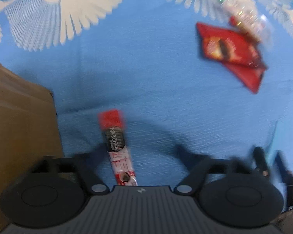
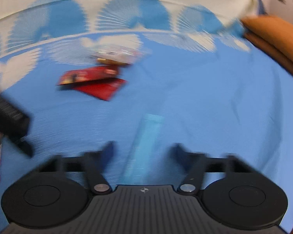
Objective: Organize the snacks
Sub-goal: 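Grasp the red Nescafe stick with left tool while right tool grasps light-blue stick pack, then carry the Nescafe stick and light-blue stick pack over the box with both tools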
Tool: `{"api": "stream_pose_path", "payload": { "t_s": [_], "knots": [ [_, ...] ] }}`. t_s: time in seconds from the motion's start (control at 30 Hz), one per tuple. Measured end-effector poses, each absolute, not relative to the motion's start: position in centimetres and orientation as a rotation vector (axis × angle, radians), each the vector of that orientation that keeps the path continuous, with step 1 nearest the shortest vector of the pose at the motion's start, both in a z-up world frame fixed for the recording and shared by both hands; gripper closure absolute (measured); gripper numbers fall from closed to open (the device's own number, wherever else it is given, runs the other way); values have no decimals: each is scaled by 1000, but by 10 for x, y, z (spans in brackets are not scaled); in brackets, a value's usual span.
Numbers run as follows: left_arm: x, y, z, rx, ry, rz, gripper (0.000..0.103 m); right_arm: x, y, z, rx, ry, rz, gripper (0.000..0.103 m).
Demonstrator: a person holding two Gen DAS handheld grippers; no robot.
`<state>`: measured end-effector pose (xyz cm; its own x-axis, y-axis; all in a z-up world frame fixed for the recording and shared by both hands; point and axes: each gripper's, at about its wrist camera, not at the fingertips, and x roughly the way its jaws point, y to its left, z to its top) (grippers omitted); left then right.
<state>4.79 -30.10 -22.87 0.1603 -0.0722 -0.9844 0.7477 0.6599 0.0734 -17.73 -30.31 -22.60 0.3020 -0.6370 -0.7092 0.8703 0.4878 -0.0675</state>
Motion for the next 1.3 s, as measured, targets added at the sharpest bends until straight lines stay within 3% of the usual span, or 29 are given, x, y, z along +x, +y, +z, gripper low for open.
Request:
{"api": "stream_pose_path", "payload": {
  "t_s": [0.03,0.27,0.6,0.97,1.3],
  "knots": [
    [46,-305,-224,655,1283,-651,85,-173,-299,-225,333,759,-1010,82],
    [37,-288,-182,587,1250,-698,85,-186,-305,-212,374,615,-1065,85],
    [3,-232,-65,475,1097,-815,85,-209,-280,-165,365,484,-1056,85],
    [-46,-80,17,441,986,-818,85,-273,-150,-26,342,366,-744,85],
    [-63,85,20,387,992,-687,85,-276,-17,12,278,467,-404,84]
  ]
}}
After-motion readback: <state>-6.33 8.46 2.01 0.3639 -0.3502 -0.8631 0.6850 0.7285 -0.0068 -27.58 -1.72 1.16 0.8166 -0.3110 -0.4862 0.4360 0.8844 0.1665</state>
